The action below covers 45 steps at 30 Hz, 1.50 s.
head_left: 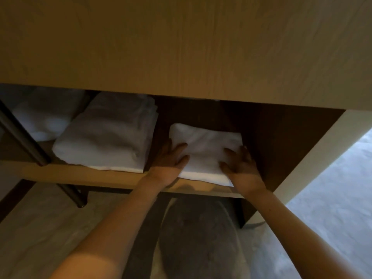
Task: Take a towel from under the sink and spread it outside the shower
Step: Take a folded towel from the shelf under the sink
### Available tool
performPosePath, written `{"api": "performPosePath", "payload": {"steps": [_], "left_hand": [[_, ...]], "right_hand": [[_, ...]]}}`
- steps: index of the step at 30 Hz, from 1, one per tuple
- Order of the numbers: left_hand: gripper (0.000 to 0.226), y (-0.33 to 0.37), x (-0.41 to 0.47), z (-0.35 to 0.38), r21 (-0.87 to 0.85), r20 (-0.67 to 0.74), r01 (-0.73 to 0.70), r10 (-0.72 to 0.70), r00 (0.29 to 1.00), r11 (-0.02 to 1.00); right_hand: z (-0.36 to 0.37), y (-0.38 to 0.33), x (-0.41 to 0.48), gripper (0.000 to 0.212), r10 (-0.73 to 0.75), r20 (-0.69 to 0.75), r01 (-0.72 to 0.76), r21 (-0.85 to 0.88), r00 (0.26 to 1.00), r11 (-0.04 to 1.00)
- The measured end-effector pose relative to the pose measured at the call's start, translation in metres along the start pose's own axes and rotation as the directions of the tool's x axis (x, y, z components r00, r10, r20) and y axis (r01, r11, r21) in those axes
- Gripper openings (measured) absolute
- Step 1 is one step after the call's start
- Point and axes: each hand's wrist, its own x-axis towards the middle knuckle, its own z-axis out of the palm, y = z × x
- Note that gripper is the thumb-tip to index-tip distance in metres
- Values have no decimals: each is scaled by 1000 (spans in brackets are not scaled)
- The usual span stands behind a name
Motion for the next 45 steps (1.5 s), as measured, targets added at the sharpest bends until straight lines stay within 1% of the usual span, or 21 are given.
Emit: {"api": "performPosePath", "payload": {"steps": [4,8,11,13,15,16,19,23,26,29,31,36,38,40,42,45], "left_hand": [[48,2,-6,1,-87,18,59,-57,998,995],[47,8,-15,1,-132,19,106,-104,994,986],[46,10,-29,-1,-152,19,110,-108,994,982],[47,12,-38,-3,-129,17,101,-100,995,986],[48,13,-49,-3,-102,-5,85,-86,996,991],[47,14,-56,-2,-109,-24,85,-89,996,990],[44,15,-80,4,-183,-66,106,-120,991,977],[39,16,-99,9,-263,-99,104,-134,986,959],[36,15,-106,10,-313,-107,137,-178,978,940],[34,12,-113,11,-374,-66,200,-241,968,905],[33,11,-115,9,-393,-19,221,-248,969,892],[29,7,-111,-4,-505,130,218,-176,976,835],[30,6,-112,-8,-542,181,237,-164,970,806],[31,4,-115,-11,-579,220,258,-156,963,773],[34,2,-118,-12,-610,258,272,-138,956,745],[42,0,-125,-11,-625,288,286,-127,949,726]], "right_hand": [[1,3,0,68,75,3,-75,-4,997,997],[-1,3,0,57,115,73,-115,-1,991,993],[-6,2,-10,57,106,103,-116,92,989,989],[-11,-3,-22,58,88,90,-97,98,992,990],[-15,-10,-37,63,57,57,-60,56,997,997],[-17,-12,-45,61,50,40,-52,44,998,998],[-17,-15,-69,53,50,-3,-50,80,999,996],[-16,-18,-86,54,51,-7,-50,89,999,995],[-18,-21,-91,53,39,-21,-36,151,999,988],[-19,-21,-96,54,52,20,-55,204,998,977],[-21,-19,-98,55,63,46,-71,211,997,975],[-25,-16,-100,55,76,49,-87,277,996,957],[-27,-15,-102,52,63,64,-80,325,996,942],[-30,-11,-104,47,56,97,-92,413,994,906],[-33,-6,-109,41,47,146,-117,518,988,847],[-35,-2,-116,44,14,202,-134,590,979,797]]}}
